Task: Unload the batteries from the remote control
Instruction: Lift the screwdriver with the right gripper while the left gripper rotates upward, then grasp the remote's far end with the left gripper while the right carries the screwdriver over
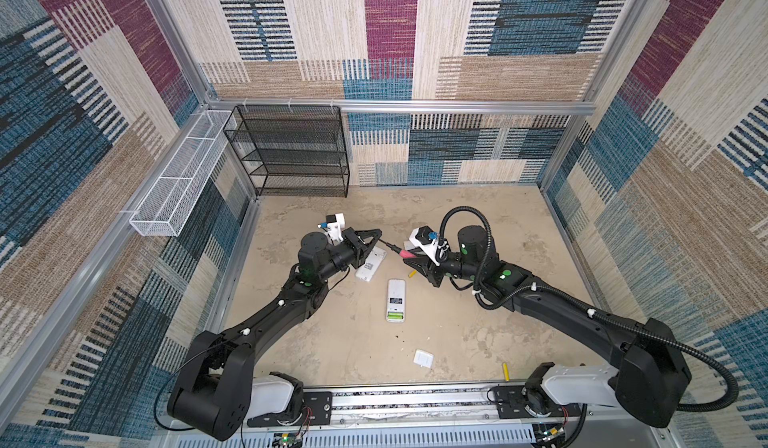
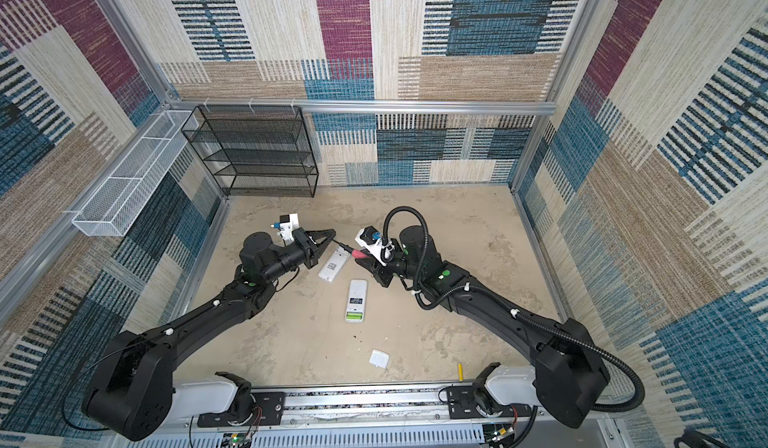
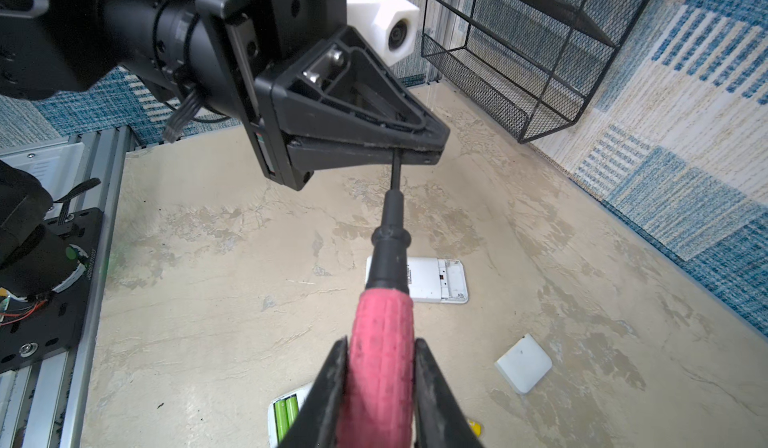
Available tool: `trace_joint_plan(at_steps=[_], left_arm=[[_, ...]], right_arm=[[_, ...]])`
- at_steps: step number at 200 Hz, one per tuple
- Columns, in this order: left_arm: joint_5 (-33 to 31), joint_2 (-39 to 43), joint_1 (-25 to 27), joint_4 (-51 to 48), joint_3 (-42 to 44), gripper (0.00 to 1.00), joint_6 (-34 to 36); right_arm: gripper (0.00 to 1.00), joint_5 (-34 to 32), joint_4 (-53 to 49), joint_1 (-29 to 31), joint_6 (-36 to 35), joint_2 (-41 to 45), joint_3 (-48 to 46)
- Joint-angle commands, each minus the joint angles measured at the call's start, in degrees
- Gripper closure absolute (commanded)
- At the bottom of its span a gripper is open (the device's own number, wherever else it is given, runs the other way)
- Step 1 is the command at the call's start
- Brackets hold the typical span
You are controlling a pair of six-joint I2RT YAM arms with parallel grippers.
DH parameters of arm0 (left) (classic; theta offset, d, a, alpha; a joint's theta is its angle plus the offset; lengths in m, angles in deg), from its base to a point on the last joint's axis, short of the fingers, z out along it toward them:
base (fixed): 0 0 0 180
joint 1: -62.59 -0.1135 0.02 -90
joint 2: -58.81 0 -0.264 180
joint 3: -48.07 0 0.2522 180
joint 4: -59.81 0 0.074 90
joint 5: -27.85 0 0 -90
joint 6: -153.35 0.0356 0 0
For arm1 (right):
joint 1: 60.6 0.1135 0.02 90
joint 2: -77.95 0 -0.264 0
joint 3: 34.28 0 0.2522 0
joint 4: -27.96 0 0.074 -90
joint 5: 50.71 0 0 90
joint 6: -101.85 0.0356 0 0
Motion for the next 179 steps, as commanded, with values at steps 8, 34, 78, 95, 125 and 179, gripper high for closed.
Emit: trace_joint_plan(at_steps=[8, 34, 78, 95, 125, 179], left_arm=[[1.36, -0.32, 0.06, 2.53, -0.04, 1.00, -0.34], [3.31, -0.65, 0.06, -1.41, -1.67, 0.87, 2.35], [1.54, 1.03, 0.01, -31.57, -9.80, 0.10, 19.18], [-2.64, 1.33, 0.06, -46.74, -14.92, 0.06, 27.92], [-8.87, -0.14, 0.07, -62.80, -20.76, 0.05, 37.98], [-11.37, -8.04, 4.08, -72.12, -25.01, 0.06, 45.12]], right_arm=[[0.84, 2.13, 0.75, 0.18, -0.25, -0.37, 1.01], [0.95, 0.74, -2.13, 0.19, -1.72, -0.55, 2.20], [1.00, -10.46, -9.86, 0.18, -4.77, 1.35, 2.63], [1.00, -15.06, -13.22, 0.19, -5.03, 2.23, 3.30], [1.00, -20.43, -20.22, 0.28, -4.80, 3.21, 4.06], [1.00, -29.60, -31.99, 3.81, -3.76, 4.49, 4.76]])
